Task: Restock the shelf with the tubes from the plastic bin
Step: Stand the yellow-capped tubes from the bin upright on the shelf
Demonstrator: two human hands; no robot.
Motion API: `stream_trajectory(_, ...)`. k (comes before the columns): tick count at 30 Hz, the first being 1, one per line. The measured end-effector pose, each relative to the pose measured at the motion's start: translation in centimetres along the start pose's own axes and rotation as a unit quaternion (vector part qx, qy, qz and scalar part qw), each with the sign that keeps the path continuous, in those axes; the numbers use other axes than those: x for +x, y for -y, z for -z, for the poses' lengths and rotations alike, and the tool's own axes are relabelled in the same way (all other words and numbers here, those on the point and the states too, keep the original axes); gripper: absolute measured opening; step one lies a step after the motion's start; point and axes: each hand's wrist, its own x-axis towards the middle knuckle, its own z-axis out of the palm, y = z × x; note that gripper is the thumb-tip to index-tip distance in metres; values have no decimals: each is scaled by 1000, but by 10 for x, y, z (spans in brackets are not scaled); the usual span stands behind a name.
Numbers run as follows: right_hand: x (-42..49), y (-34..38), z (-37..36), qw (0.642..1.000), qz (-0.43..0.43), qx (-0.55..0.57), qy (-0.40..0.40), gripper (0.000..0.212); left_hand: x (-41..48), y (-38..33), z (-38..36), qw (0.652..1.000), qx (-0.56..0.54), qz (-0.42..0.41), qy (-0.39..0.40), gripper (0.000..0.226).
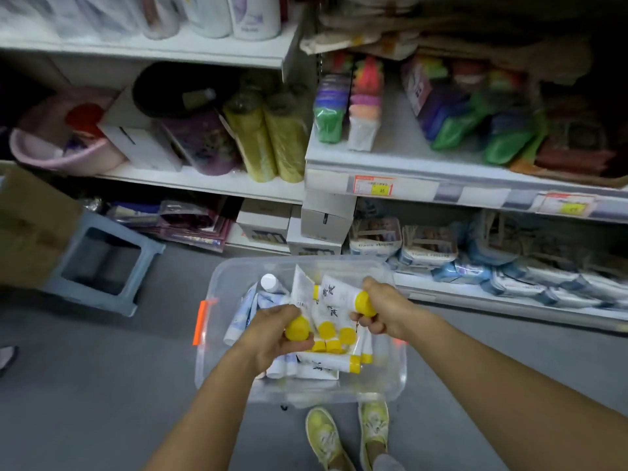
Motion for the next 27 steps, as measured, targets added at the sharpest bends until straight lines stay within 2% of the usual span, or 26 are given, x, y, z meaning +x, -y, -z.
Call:
stream_trajectory(3, -36, 18, -2, 994, 42, 90, 38, 38, -32, -21, -11, 999, -23, -38, 22, 14)
stream_trajectory(6, -74, 35, -2, 979, 91, 154, 98, 35, -57, -45, -21, 996, -42, -79, 7, 18)
stream_trajectory(10, -120, 53, -1, 955, 151, 198, 161, 38, -88, -74, -34, 983, -73, -165, -22, 15)
stream_trajectory(13, -152, 67, -4, 940, 200, 204, 186, 37, -116, -95, -41, 964, -117, -238, -9, 17)
stream_trajectory(17, -194, 83, -7, 928, 252, 167, 216, 41, -150, -124, -53, 944, -148, -294, -1, 12)
stream_trajectory(21, -227, 101, -1, 917, 337, 62, 205, 25, -176, -156, -67, 934, -135, -332, 1, 22)
stream_trajectory(24, -245, 116, 5, 907, 388, -43, 155, 25, -191, -180, -77, 927, -78, -366, -22, 33)
stream_trajectory(27, -258, 135, 11, 892, 430, -130, 51, 33, -203, -204, -91, 910, -30, -414, -24, 33)
